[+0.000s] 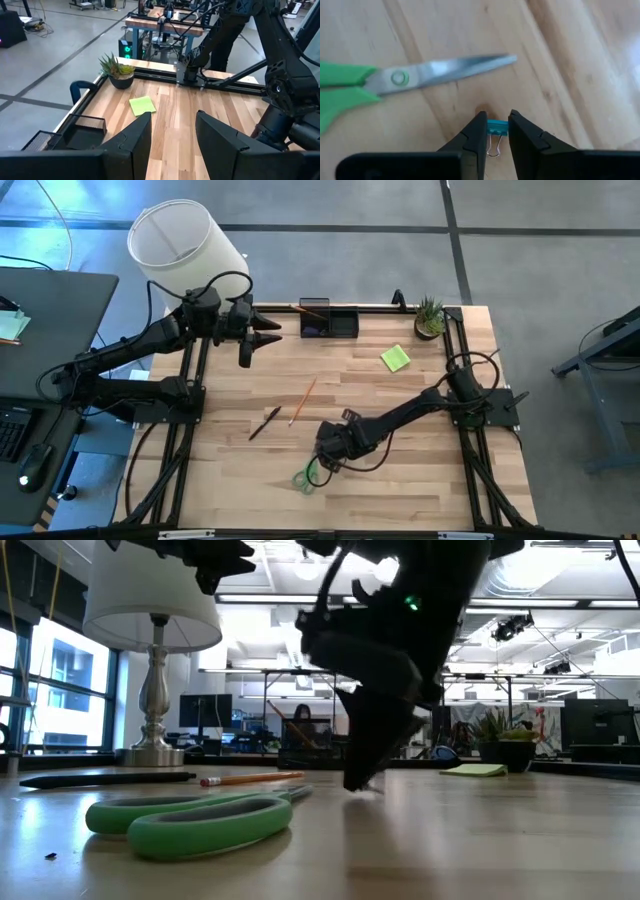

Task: Pick and place office supplies into organizer
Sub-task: Put the blue binder clip into the black desk organizer

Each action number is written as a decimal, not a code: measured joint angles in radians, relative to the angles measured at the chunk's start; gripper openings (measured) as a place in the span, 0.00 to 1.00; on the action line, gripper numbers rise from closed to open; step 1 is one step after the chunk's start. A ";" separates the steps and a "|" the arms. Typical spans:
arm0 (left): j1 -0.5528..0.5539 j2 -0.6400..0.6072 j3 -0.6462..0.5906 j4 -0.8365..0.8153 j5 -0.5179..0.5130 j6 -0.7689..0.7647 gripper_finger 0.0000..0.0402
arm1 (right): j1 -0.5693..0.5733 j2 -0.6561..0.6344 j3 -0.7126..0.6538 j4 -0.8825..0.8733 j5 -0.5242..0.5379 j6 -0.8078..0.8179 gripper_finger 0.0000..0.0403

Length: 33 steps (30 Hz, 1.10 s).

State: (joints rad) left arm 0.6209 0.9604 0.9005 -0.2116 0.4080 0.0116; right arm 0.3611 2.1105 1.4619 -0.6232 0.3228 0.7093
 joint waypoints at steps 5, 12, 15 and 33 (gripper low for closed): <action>0.000 0.000 0.000 0.014 0.000 0.007 0.35 | -0.003 -0.001 0.007 -0.003 0.060 -0.032 0.13; 0.000 0.000 0.000 0.030 0.001 0.007 0.35 | -0.068 -0.003 0.009 -0.001 0.114 -0.167 0.15; 0.000 0.000 0.000 0.029 0.003 0.008 0.35 | -0.119 -0.004 0.032 -0.026 0.113 -0.242 0.15; 0.001 0.000 0.000 0.029 0.003 0.037 0.35 | -0.544 -0.008 0.270 0.010 0.085 -0.813 0.15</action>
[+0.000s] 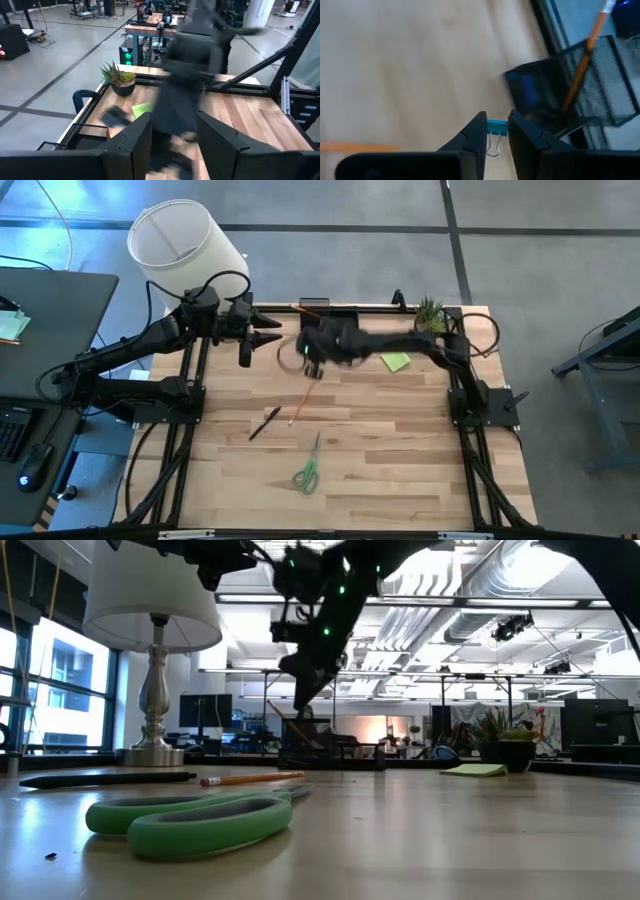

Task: Pick and place office supplies into organizer
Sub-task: Put the blue binder clip into the black desk organizer

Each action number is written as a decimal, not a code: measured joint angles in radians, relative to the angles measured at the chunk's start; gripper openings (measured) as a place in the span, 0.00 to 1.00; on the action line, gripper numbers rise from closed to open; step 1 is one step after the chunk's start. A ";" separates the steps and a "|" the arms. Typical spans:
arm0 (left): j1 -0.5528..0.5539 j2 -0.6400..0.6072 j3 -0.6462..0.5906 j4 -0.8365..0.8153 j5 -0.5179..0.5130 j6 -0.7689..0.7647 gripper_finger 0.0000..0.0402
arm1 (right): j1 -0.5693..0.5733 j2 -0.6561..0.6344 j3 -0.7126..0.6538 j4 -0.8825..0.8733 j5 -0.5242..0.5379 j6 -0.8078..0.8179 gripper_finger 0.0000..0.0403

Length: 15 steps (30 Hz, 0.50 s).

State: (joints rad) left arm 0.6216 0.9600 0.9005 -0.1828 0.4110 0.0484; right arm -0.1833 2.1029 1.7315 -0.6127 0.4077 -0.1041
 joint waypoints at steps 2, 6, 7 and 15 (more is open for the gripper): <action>0.000 0.000 0.000 0.000 0.000 0.007 0.35 | -0.065 0.000 0.001 0.030 -0.076 -0.034 0.15; 0.000 0.000 0.000 0.000 -0.024 0.012 0.35 | -0.182 0.000 0.001 0.074 -0.232 -0.054 0.14; 0.000 0.000 0.000 0.000 -0.030 0.012 0.35 | -0.207 0.000 0.001 0.082 -0.268 -0.053 0.14; 0.000 0.000 0.000 0.006 -0.064 0.033 0.35 | -0.324 0.003 0.001 0.146 -0.492 -0.018 0.15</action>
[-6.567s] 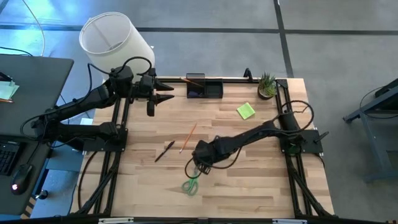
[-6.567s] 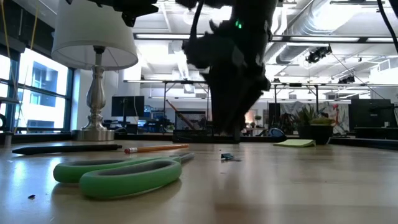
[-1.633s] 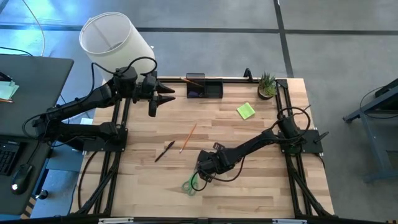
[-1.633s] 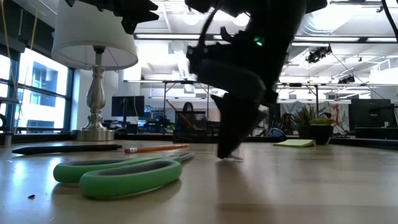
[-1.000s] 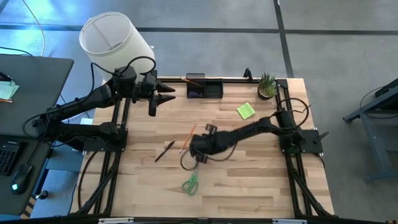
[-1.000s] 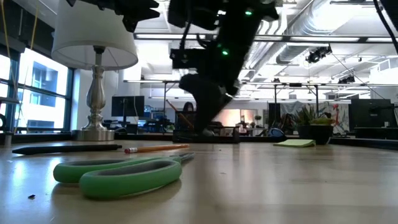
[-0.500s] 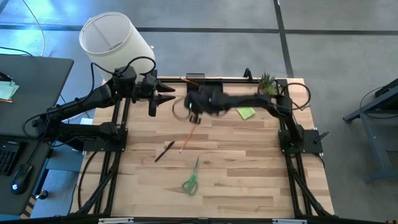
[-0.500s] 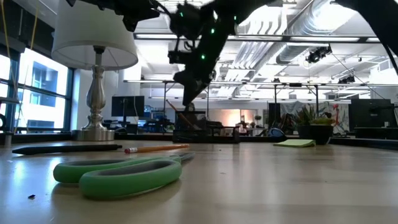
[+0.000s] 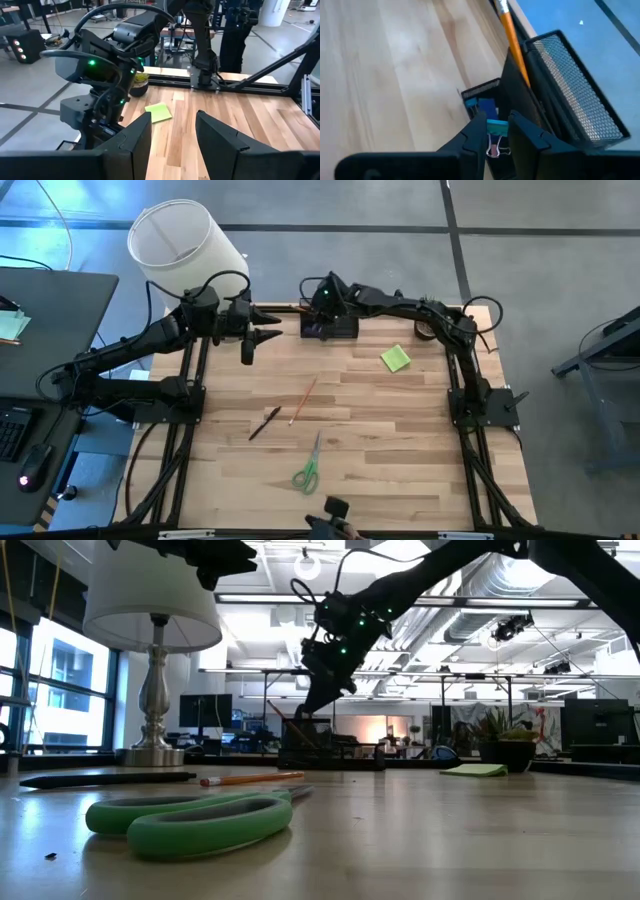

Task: Pick and place office supplies into organizer
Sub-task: Put the blue binder clip into the black desk organizer, then put the orange pencil into the black desk organizer

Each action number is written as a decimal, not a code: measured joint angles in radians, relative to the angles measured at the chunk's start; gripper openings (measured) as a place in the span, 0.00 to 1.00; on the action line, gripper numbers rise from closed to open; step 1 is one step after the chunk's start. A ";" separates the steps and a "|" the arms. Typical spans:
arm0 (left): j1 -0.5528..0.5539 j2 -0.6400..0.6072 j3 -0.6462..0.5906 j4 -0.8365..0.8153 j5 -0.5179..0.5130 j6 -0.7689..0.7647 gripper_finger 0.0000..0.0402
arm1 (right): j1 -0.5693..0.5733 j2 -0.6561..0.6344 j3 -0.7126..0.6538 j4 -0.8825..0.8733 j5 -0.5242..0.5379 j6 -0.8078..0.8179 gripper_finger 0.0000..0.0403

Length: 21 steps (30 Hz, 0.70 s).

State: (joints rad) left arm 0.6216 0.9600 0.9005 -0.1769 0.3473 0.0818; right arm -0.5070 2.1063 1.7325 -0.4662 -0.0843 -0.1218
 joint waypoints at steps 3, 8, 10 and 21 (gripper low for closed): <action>0.000 0.000 0.000 0.007 0.000 0.000 0.35 | -0.004 0.000 0.000 0.029 0.003 -0.003 0.15; 0.000 0.000 0.000 0.009 0.000 0.000 0.35 | -0.003 0.001 0.000 0.045 0.009 -0.015 0.16; 0.000 0.000 0.000 0.010 -0.001 0.000 0.35 | -0.003 0.001 0.000 0.045 0.054 -0.014 0.17; 0.000 0.000 0.000 0.009 0.000 0.003 0.35 | -0.003 0.002 0.000 0.066 0.078 0.021 0.37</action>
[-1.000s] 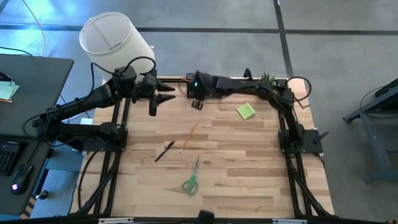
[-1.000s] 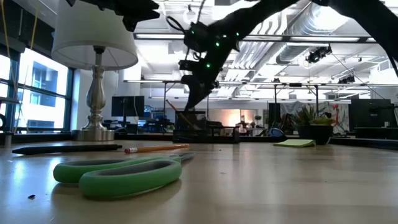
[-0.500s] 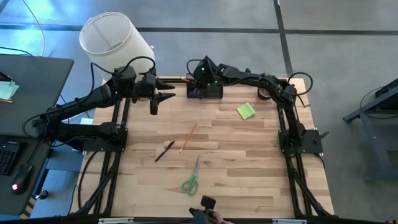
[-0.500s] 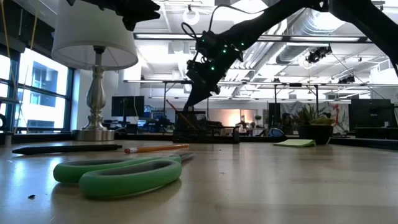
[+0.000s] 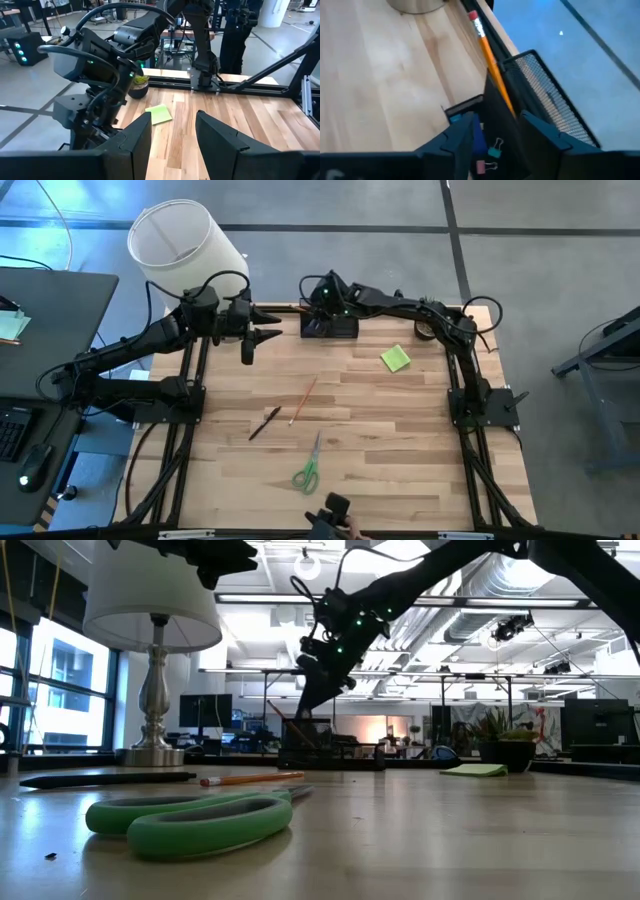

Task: Pick and place office supplies into organizer
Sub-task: Put the orange pencil into the black desk organizer

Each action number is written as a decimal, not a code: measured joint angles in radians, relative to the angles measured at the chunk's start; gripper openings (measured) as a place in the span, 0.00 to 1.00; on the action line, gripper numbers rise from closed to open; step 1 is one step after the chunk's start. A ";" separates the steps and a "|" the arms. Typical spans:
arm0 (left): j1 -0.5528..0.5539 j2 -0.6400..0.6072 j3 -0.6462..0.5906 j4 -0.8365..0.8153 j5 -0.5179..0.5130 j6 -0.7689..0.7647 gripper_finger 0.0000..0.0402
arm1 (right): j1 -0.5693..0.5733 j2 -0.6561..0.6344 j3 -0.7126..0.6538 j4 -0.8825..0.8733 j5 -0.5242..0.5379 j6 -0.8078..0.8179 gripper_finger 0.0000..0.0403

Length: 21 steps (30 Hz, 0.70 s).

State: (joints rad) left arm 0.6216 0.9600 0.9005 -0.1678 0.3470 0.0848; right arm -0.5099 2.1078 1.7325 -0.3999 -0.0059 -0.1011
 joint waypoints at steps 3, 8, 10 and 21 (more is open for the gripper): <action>0.000 0.000 0.000 -0.003 -0.001 0.013 0.35 | 0.002 0.000 0.000 -0.039 -0.022 0.036 0.42; 0.000 0.000 0.000 -0.007 -0.001 0.013 0.35 | 0.041 0.000 0.000 -0.176 -0.117 0.059 0.46; 0.000 0.000 0.000 -0.007 -0.001 0.013 0.35 | 0.072 0.000 0.000 -0.252 -0.049 0.051 0.46; 0.000 0.000 0.000 -0.017 -0.001 0.008 0.35 | 0.216 -0.082 -0.001 -0.438 0.189 0.088 0.37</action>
State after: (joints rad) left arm 0.6215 0.9600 0.9005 -0.1848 0.3464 0.0929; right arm -0.2938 2.0257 1.7316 -0.8380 0.1828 -0.0133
